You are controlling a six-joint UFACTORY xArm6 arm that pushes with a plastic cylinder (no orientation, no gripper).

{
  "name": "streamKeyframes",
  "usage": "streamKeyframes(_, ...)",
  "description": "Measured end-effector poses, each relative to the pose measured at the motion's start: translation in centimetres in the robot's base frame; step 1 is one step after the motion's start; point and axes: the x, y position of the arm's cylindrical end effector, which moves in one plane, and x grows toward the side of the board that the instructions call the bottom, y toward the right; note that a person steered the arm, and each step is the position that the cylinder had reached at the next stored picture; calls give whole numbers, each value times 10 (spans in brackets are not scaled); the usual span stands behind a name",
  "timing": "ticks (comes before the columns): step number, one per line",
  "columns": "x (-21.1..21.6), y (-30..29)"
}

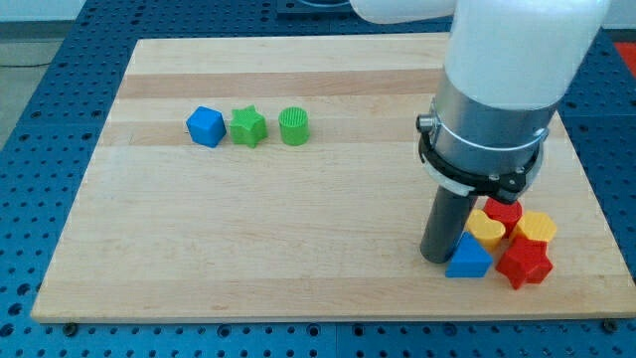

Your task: Push the green circle into the group of blocks

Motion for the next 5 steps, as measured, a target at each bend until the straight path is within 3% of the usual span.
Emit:
streamKeyframes(1, -25, -7)
streamKeyframes(3, -126, -35)
streamKeyframes(5, -232, -140)
